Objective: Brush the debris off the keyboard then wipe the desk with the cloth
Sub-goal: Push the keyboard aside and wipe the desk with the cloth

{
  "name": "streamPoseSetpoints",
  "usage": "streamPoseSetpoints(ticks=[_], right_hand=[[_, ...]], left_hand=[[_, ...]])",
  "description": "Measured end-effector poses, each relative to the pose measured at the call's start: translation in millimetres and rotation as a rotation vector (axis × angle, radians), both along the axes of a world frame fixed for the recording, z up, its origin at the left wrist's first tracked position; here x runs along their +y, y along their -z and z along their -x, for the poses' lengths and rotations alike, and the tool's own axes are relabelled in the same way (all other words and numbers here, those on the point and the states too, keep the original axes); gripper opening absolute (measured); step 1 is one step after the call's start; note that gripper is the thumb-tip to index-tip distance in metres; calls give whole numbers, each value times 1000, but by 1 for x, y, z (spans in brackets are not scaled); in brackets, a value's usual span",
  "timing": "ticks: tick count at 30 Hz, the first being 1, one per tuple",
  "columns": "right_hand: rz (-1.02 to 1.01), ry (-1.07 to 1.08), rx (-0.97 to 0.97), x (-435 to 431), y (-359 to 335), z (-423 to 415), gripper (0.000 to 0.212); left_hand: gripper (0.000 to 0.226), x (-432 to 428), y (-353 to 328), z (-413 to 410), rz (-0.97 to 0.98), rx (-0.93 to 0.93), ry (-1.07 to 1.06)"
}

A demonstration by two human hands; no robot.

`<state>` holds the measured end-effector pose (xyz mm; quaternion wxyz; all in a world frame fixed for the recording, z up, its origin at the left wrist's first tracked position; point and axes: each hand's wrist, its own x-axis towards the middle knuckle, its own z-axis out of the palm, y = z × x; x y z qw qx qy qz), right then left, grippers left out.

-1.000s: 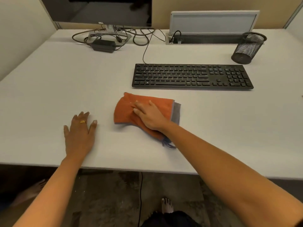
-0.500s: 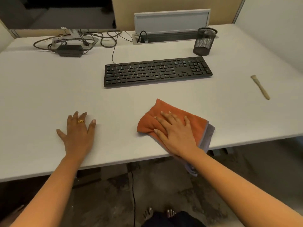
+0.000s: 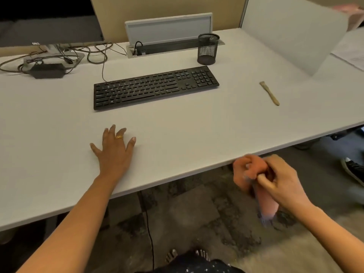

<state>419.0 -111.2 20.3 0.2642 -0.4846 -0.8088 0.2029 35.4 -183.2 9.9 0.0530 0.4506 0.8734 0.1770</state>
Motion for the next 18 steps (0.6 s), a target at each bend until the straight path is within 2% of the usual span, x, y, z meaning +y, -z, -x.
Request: streamPoseSetpoints(ticks=[3,6,9,11,13,16,18], right_hand=[[-9,75,75,7,-14,26,10],[57,16,111,1,-10,53,30],[137,-88,153,-11,-5,72,41],[149,-82,212,-14,-6,80,35],[143,-43,288,-16,-12,88,24],[142,-51,377,-23,-22,102,9],[137,-87,379,-31,-24,111,14]], left_hand=[[50,4,-3,-6,-24,9,21],[47,4,-4,-12,-62,-10,50],[34,2,-10,-23,-219,-67,163],[29,-1,-22,-37,-294,-191,302],[35,-3,-39,-55,-292,-369,470],[37,-1,-55,-78,-137,-659,651],[47,2,-58,-88,-2,-743,727]])
